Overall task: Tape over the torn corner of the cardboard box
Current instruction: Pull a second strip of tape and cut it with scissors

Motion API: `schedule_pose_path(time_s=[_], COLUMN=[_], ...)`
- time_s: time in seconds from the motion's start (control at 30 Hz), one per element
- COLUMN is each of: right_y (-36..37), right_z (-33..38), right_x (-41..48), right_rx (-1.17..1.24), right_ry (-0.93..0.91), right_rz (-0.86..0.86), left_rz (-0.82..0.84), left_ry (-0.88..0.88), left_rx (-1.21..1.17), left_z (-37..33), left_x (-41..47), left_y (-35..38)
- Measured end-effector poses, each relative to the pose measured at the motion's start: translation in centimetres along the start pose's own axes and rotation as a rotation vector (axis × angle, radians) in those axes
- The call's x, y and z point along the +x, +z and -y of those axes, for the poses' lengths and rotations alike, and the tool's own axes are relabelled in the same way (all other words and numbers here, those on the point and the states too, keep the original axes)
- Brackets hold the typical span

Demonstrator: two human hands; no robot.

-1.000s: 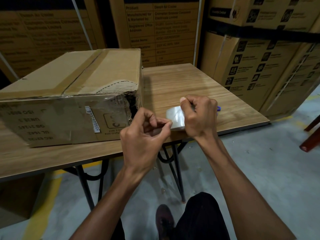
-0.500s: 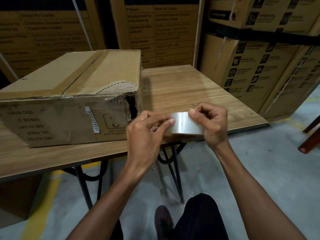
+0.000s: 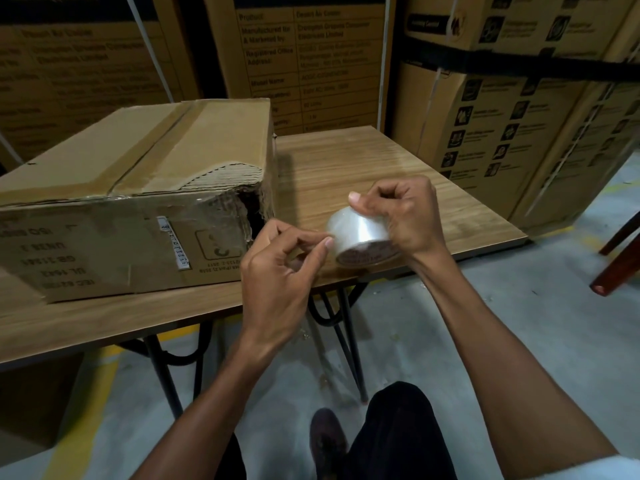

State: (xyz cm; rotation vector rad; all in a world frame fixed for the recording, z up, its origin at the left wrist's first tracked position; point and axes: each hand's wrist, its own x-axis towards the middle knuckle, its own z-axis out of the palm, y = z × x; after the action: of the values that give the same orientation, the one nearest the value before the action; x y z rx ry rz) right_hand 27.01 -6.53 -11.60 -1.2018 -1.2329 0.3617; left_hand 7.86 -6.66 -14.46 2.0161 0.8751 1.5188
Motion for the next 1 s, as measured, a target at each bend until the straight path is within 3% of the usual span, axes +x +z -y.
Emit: schedule_pose_path(time_s=[0.13,0.27,0.47,0.73,1.0], right_y=[0.4,-0.4,0.2,0.0,0.2], right_z=[-0.6,-1.6,-1.8,-0.9,-1.1], right_x=[0.2,-1.0,-1.3,0.2,0.7], right_rx=[0.068,0.316,0.336,-0.058,-0.227], right_ry=[0.078,0.111,0.118,-0.015,-0.024], right_rz=[0.058,0.182,-0.069,-0.093,-0.142], left_rz=[-0.037,-0.082,-0.026,0.027,-0.010], left_ry=[-0.114,-0.189,-0.337,-0.356,-0.390], left_rx=[-0.100,-0.095,-0.250,-0.385,-0.432], left_z=[-0.1,0.1,0.6,1.8,2.0], left_x=[-0.6,-0.2,1.1,1.0,1.0], left_y=[0.4,0.5,0.7,-0.2,0.4])
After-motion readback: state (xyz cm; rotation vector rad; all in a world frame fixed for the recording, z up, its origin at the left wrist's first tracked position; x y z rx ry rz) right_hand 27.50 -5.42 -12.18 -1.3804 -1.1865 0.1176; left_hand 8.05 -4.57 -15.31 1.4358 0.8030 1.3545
